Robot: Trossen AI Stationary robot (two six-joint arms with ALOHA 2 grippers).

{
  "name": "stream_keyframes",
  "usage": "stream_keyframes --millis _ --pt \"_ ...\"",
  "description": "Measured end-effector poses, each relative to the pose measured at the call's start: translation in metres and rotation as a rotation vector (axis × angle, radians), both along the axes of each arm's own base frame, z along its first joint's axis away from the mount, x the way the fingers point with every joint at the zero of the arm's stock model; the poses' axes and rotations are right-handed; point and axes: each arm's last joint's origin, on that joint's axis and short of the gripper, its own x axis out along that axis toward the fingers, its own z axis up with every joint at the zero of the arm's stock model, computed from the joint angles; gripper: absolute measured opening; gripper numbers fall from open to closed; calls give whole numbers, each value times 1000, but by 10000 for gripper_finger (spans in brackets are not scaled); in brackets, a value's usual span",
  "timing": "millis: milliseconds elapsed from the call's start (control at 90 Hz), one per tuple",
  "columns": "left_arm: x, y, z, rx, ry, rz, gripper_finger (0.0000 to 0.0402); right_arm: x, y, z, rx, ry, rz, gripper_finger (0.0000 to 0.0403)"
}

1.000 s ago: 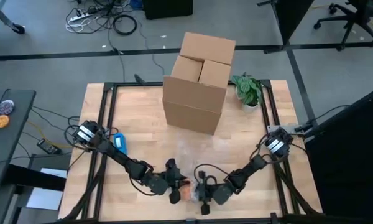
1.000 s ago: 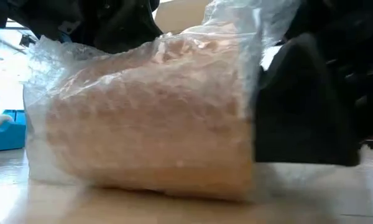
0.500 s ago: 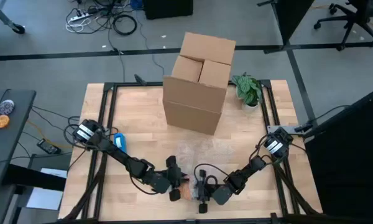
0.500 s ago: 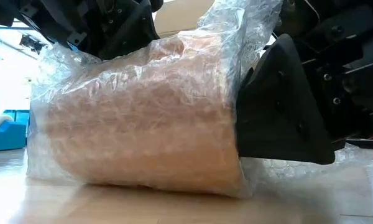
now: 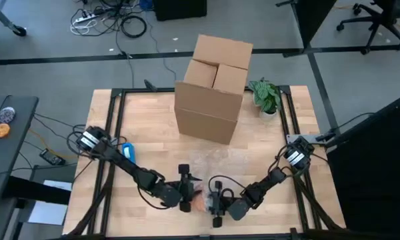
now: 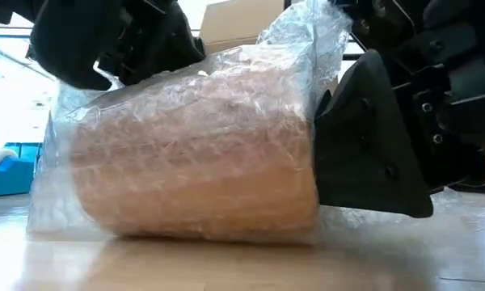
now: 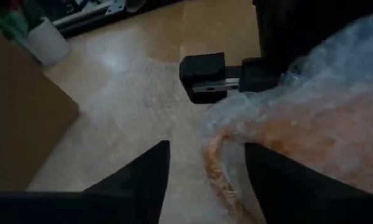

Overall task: Wrap mug
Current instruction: Wrap the orange mug using the transparent bubble wrap

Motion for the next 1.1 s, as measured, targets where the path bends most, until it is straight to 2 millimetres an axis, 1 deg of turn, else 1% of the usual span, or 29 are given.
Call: stream_keyframes --millis 167,344,433,544,633,711,756,800,856,922,1011,1100 --pt "-12 9 26 79 24 -9 204 1 -2 -1 -3 4 -9 101" --pt "-21 14 53 75 -17 -8 204 1 -2 -1 -2 5 -6 102" --pt "-28 14 70 45 -62 -15 204 1 -2 -1 -1 6 -5 102" --pt "-40 3 89 -74 -134 -58 204 1 -2 -1 3 5 -5 102" --pt "-48 -13 95 -185 -183 -103 204 2 -3 -1 27 2 -12 102" --pt "-50 -24 86 -214 -173 -98 202 3 -5 -1 77 -8 -41 102" --pt "-49 -27 73 -210 -150 -67 202 4 -7 -1 128 -19 -71 102" --pt "-48 -26 58 -199 -116 -29 200 7 -11 0 190 -34 -95 102" --pt "-43 -20 37 -198 -67 26 197 10 -15 1 269 -58 -123 102" --pt "-36 -7 14 -235 -21 102 194 13 -18 2 369 -81 -149 102" --pt "-27 8 -5 -300 2 160 188 17 -23 4 488 -111 -165 102" --pt "-17 21 -15 -346 -10 178 182 20 -26 6 590 -146 -187 101"
